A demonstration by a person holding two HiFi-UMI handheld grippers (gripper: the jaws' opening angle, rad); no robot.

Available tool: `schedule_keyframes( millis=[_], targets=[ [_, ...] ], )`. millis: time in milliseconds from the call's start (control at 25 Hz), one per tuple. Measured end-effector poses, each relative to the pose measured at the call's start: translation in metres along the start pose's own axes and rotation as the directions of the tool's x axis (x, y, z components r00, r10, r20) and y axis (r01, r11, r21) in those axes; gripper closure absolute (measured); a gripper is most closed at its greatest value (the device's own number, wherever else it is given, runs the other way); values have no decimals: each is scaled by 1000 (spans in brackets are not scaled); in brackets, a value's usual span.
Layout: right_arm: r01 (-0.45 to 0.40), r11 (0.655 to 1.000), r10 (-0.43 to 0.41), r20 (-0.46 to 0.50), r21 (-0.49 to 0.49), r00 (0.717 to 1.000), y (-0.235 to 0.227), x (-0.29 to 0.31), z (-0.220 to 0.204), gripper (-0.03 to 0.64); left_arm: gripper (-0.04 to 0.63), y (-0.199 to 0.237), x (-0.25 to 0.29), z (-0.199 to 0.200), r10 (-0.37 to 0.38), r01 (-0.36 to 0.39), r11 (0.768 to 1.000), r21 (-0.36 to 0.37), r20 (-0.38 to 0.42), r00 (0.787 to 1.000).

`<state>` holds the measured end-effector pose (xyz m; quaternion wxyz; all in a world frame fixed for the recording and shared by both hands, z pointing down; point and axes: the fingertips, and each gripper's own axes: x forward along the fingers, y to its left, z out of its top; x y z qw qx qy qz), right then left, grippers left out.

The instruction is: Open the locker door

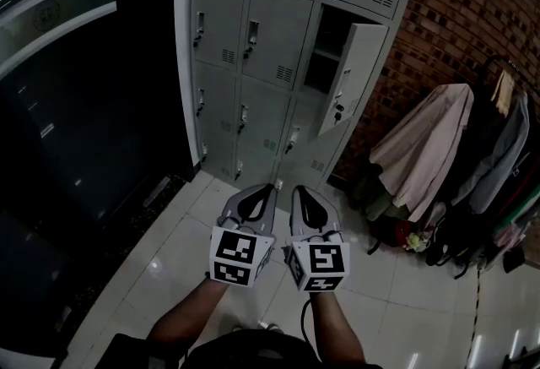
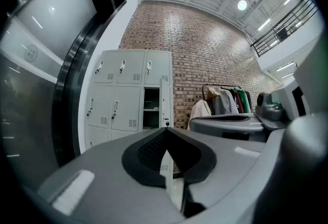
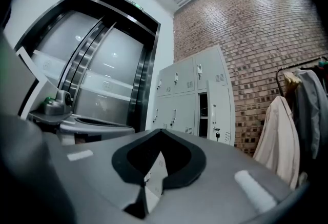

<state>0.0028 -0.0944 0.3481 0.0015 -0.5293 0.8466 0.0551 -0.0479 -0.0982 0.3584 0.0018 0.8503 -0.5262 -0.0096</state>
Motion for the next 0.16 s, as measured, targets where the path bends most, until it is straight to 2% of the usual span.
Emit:
schedule_keyframes(
  millis=[160],
  targets=[
    [-5,1000,5,5,-5,1000,-2,2,1,617,589,-1,4,-1,2,-2,1000,4,-3,1000]
  ],
)
